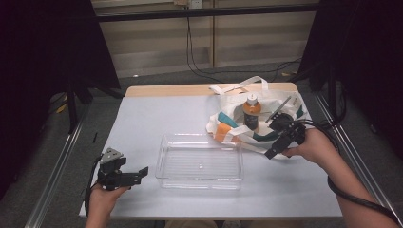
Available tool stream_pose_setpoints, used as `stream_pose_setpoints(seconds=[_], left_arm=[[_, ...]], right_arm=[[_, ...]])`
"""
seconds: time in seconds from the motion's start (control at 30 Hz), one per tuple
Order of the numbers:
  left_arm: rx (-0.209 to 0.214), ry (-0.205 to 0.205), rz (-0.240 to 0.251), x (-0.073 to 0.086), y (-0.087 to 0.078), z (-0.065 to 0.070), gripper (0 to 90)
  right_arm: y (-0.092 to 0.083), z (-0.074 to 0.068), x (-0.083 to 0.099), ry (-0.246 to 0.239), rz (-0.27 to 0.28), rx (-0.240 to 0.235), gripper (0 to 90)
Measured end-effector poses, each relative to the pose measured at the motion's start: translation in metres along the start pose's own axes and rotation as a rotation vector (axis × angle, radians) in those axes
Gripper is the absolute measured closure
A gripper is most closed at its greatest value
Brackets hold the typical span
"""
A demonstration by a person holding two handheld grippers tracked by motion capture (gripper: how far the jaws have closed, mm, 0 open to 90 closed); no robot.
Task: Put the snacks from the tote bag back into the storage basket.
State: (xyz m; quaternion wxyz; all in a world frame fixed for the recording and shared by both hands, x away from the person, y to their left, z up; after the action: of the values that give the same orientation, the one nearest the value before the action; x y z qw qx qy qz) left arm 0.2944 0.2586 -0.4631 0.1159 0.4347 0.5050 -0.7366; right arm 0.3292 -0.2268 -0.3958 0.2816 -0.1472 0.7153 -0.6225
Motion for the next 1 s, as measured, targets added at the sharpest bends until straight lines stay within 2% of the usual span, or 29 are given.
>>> stream_pose_setpoints(seconds=[0.1, 0.2, 0.43, 0.5, 0.57, 0.7, 0.8, 1.0], left_arm=[[0.003, 0.000, 0.000, 0.000, 0.000, 0.000, 3.7], [0.005, -0.002, 0.000, 0.000, 0.000, 0.000, 3.7], [0.006, -0.001, -0.003, 0.000, 0.001, 0.000, 3.7], [0.007, 0.001, -0.003, 0.000, 0.001, 0.000, 3.7], [0.009, 0.000, -0.004, 0.000, 0.001, 0.000, 3.7], [0.007, 0.000, -0.004, 0.000, 0.001, 0.000, 3.7], [0.010, -0.002, -0.002, 0.000, 0.001, -0.001, 3.7], [0.012, 0.000, -0.001, 0.001, 0.001, -0.001, 3.7]], right_arm=[[-0.002, 0.000, -0.004, -0.005, 0.008, -0.006, 13.7], [-0.007, 0.002, -0.014, 0.015, 0.019, -0.020, 13.6], [-0.010, 0.010, -0.027, 0.030, 0.039, -0.011, 13.8], [-0.011, 0.013, -0.031, 0.031, 0.045, -0.002, 13.8], [-0.012, 0.015, -0.038, 0.052, 0.040, 0.005, 13.9], [-0.013, 0.018, -0.045, 0.050, 0.043, 0.012, 14.1], [-0.015, 0.021, -0.054, 0.073, 0.036, 0.029, 14.0], [-0.017, 0.025, -0.064, 0.076, 0.032, 0.053, 13.8]])
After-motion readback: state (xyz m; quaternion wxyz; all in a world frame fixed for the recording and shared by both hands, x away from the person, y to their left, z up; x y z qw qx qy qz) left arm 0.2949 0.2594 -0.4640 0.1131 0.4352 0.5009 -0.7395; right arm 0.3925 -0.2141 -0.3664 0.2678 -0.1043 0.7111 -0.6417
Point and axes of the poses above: each handheld gripper's, and its own axes: y roughly forward along the jaws, x roughly out of its underside, z roughly to its right, the point moved 3 cm from there along y, roughly forward along the jaws, and after that the axes turned 1 degree about y, right-handed, at the moved point
